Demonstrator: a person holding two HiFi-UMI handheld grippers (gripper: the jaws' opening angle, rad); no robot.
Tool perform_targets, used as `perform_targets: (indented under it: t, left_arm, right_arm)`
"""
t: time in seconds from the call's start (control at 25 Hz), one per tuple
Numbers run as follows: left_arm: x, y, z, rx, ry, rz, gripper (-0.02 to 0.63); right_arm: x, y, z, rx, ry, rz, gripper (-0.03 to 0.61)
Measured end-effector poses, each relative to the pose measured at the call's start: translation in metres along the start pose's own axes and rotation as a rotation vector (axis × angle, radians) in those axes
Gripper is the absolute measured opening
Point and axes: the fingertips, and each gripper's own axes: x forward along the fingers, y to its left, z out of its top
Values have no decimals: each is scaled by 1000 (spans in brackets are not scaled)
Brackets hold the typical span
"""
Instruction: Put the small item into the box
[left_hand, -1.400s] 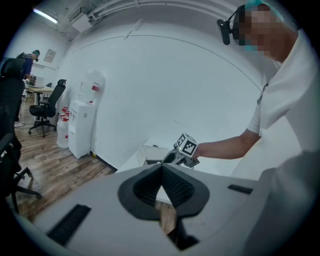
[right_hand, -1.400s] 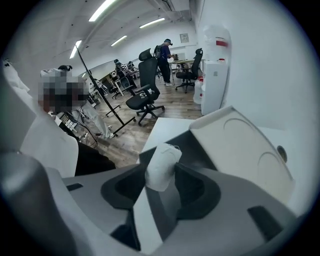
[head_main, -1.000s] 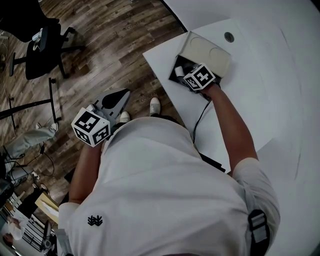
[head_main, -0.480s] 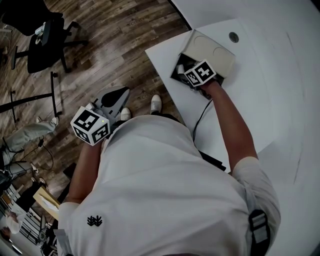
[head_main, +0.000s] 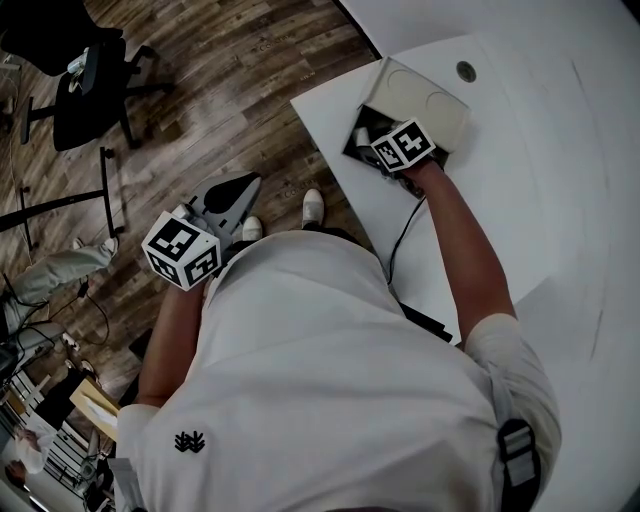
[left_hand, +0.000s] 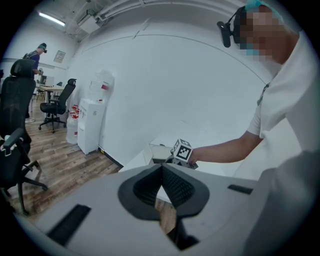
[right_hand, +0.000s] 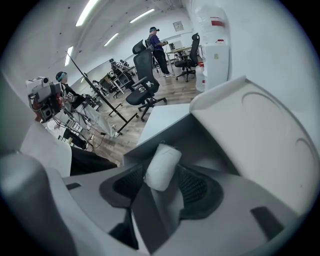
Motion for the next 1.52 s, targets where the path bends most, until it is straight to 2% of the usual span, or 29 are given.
perform_targets:
  t: [0.32,0.72,0.84,1.04,1.12,1.4,1.52]
  left_arm:
    - [-21,1,-3,13,-7,-52,6]
    - [-45,6,-16,55,-4,-138,7]
    - [-54,8,-19,71,-5,-164,6]
    - [-75,11,-29,86,-12,-200,8]
    - [-84,13,-34,91,-12,-213,6]
    - [-110,16,-51,102,-2,-265,7]
    - [-122,18,-58,110,4,-281,6]
  right_arm:
    - [-23,12,5,32,-42,-77,229]
    - [-56,35,11,84,-198,-219,214]
    - [-73,46,14,91,-273,-306,173]
    - [-103,80,18,76,-408,-489,36]
    - [-111,97,18,95,-455,-525,20]
    - [-113,170,12,129,-567,-551,11]
    - [-104,200,9,143,-598,-537,11]
